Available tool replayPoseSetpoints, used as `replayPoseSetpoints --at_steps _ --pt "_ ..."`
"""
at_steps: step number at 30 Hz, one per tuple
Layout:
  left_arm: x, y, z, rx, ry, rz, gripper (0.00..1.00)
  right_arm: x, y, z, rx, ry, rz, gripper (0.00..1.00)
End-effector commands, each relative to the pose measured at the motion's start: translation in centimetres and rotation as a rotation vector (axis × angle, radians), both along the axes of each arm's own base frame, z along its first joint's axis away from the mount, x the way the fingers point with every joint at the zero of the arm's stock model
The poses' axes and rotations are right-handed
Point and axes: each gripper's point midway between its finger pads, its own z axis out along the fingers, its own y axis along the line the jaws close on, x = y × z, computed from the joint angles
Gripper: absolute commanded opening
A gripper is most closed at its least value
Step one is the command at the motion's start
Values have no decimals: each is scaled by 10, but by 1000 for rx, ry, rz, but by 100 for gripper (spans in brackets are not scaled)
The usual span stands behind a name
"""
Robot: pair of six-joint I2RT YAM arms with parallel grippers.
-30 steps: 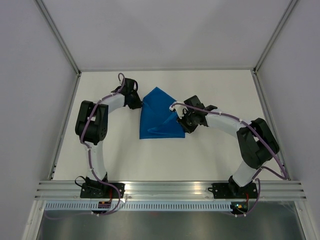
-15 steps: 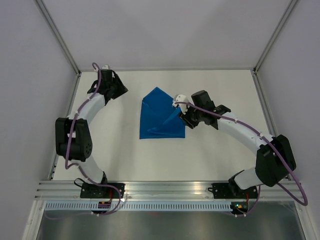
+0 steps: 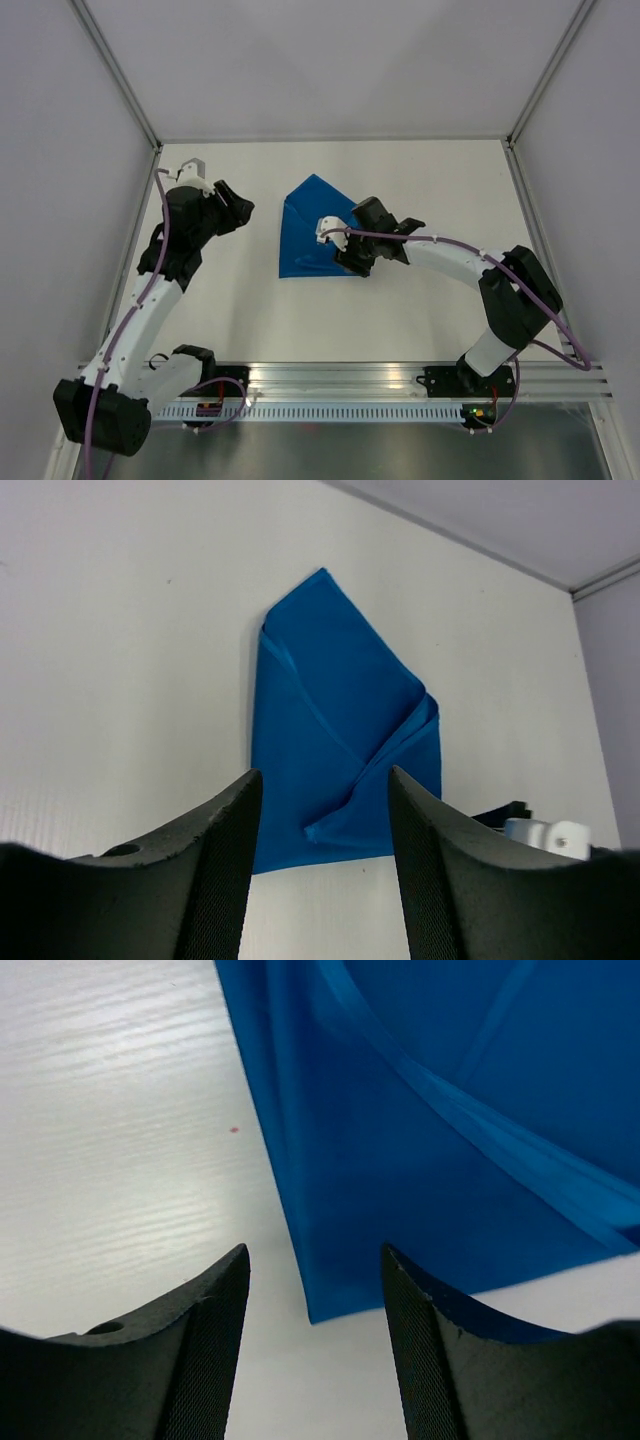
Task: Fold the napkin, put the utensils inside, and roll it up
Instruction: Fold the napkin
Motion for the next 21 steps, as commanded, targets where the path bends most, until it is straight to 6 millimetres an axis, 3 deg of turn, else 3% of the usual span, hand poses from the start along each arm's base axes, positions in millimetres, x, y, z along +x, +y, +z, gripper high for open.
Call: replayPoseSetpoints --at_steps 1,5,8,21 --pt "-20 2 23 22 -57 -31 59 3 38 18 44 -107 86 62" --pt "-31 4 34 7 -94 -29 59 -6 49 0 -27 -148 136 63" --pt "-34 5 32 14 -91 -28 59 -6 58 -1 -45 -198 151 66" --pt "-21 1 19 52 -55 -57 59 4 75 -23 -78 -191 208 70"
